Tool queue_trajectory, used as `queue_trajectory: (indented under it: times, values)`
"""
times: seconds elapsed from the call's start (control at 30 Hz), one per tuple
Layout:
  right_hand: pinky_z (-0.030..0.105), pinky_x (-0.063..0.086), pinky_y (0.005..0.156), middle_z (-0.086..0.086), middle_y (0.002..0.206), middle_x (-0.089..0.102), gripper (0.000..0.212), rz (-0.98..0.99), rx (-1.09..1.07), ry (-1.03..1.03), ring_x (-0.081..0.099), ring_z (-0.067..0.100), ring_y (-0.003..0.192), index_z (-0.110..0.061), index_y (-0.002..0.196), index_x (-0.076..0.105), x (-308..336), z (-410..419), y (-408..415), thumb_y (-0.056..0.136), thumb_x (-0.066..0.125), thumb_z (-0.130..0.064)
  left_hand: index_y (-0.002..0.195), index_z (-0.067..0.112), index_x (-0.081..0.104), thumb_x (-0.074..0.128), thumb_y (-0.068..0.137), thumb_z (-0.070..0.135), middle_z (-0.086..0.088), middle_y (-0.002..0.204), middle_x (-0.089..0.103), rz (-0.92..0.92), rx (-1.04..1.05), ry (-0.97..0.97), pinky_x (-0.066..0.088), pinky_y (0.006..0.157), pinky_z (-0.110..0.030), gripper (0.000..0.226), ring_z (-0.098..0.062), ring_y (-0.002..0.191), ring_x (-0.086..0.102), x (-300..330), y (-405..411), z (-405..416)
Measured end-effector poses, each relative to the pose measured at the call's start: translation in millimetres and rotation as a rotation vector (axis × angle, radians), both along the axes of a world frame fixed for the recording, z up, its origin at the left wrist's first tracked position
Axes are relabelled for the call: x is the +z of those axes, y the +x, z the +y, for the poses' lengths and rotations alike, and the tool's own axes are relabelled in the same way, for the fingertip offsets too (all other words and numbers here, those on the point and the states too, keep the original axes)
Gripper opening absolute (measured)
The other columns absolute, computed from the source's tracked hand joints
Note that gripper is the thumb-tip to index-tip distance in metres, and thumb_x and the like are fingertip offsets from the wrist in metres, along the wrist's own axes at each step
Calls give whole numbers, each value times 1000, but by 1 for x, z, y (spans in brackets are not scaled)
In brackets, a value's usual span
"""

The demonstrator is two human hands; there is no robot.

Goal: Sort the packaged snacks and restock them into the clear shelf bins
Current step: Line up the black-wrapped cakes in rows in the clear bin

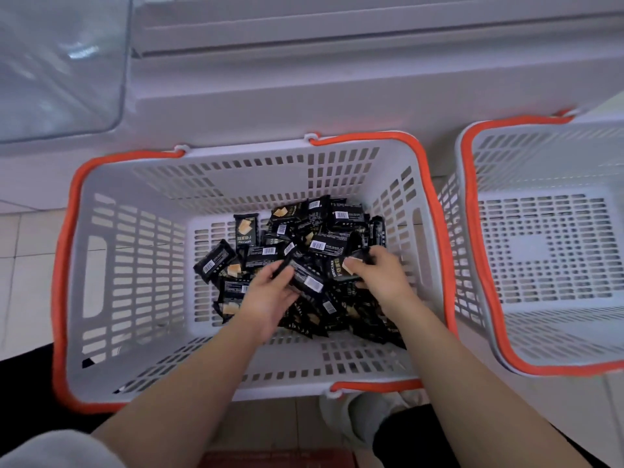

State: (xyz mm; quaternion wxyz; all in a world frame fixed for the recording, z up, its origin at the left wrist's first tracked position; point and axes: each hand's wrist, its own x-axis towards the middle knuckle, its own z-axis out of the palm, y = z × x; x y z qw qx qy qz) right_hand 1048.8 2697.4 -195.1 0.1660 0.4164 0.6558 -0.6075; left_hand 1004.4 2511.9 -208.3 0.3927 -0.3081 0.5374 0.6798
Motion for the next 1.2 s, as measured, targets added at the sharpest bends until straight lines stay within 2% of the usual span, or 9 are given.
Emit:
queue_trajectory:
  times: [0.1,0.2,0.3,0.43,0.53,0.67,0.9,1.1,1.2]
  values:
    - [27,54,70,5,101,66,13,32,-146,-333,64,16,91,-13,95,60,14,-11,-3,84,68,-14,118,7,51,51,85,3,-8,102,69,-56,46,263,56,74,-34,34,-22,92,67,17,-12,-26]
    - [27,55,66,6,96,69,15,68,-266,-586,67,18,90,-9,96,62,28,-28,-5,83,67,-8,100,8,49,45,79,12,-7,84,55,-77,129,371,50,64,-31,22,-17,70,58,34,-15,-40]
    - [26,56,63,6,90,71,14,93,-224,-698,70,15,80,-8,94,61,44,-48,-8,82,66,-4,92,8,53,56,77,40,-2,71,45,-122,231,407,43,53,-24,36,-12,54,45,50,-11,-46]
    - [24,55,58,10,85,70,13,99,-273,-786,70,18,71,-6,98,59,60,-75,-6,86,60,-2,87,5,55,55,70,25,-8,80,52,-136,312,467,47,61,-27,26,-18,63,53,60,-4,-54]
    - [24,54,60,9,82,68,12,42,-179,-727,67,16,71,-5,97,59,65,-100,2,86,62,-4,106,8,54,45,73,23,-17,106,65,-95,308,426,50,78,-39,38,-29,89,64,64,0,-62]
    - [33,52,82,7,86,66,9,-7,-97,-509,62,19,80,-10,90,59,61,-123,11,84,66,-12,117,10,54,33,85,20,-20,109,67,-82,335,436,49,89,-46,40,-31,97,65,66,4,-67]
    - [38,50,87,1,79,72,7,69,-97,-723,65,16,78,-10,90,65,60,-143,22,90,58,-12,116,9,60,30,83,16,-16,110,67,73,275,349,46,93,-48,45,-29,96,63,70,8,-69]
    - [36,54,83,2,90,68,8,118,161,-278,65,16,81,-18,91,62,65,-110,13,88,62,-10,90,6,63,37,97,11,-10,85,70,235,-235,-46,54,75,-32,27,-19,74,66,75,-1,-74]
    - [37,52,88,6,101,69,9,121,92,-277,65,20,92,-16,99,62,61,-94,14,90,59,-14,93,10,64,48,95,10,-5,82,72,236,-410,-11,56,66,-25,16,-15,69,68,76,-6,-79]
